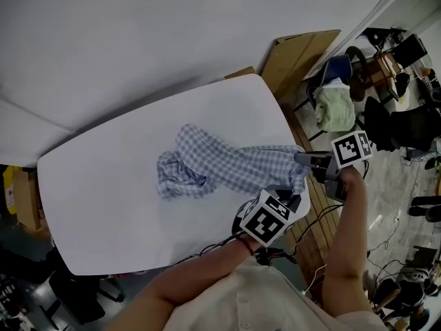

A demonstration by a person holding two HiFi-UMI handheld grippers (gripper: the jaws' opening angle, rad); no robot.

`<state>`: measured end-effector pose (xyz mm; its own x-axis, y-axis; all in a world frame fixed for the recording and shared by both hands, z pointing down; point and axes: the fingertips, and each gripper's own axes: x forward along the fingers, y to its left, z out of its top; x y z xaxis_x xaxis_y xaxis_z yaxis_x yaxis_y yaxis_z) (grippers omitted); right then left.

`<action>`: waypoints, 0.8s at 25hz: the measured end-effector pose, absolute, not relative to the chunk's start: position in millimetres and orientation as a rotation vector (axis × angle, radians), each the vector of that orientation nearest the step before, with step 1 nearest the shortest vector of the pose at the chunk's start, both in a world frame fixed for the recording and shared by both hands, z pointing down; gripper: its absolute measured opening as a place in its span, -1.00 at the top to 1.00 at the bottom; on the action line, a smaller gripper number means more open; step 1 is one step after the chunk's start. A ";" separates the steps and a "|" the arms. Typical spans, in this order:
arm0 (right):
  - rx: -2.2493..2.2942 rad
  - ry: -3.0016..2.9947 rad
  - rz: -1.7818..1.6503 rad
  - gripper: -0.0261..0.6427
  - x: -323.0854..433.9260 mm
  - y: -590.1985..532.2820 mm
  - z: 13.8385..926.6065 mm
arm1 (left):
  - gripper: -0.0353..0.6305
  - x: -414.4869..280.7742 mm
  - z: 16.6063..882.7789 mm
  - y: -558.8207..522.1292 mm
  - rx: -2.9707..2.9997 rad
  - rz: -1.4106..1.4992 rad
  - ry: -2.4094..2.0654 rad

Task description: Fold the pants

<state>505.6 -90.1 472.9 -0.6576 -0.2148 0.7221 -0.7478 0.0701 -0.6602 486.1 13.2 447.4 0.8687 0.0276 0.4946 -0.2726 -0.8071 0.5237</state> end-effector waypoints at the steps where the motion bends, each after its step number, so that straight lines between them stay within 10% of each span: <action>1: 0.963 -1.932 1.616 0.75 509.8 -89.0 465.4 | 0.77 488.7 440.8 13.9 2.433 0.628 -0.165; 9: 0.911 -2.227 1.335 0.76 491.9 -126.3 363.2 | 0.77 477.6 348.8 -17.1 2.444 0.310 -0.182; 20: 0.668 -2.381 1.231 0.76 308.7 -218.6 293.4 | 0.77 295.4 269.9 -109.8 2.444 0.108 -0.571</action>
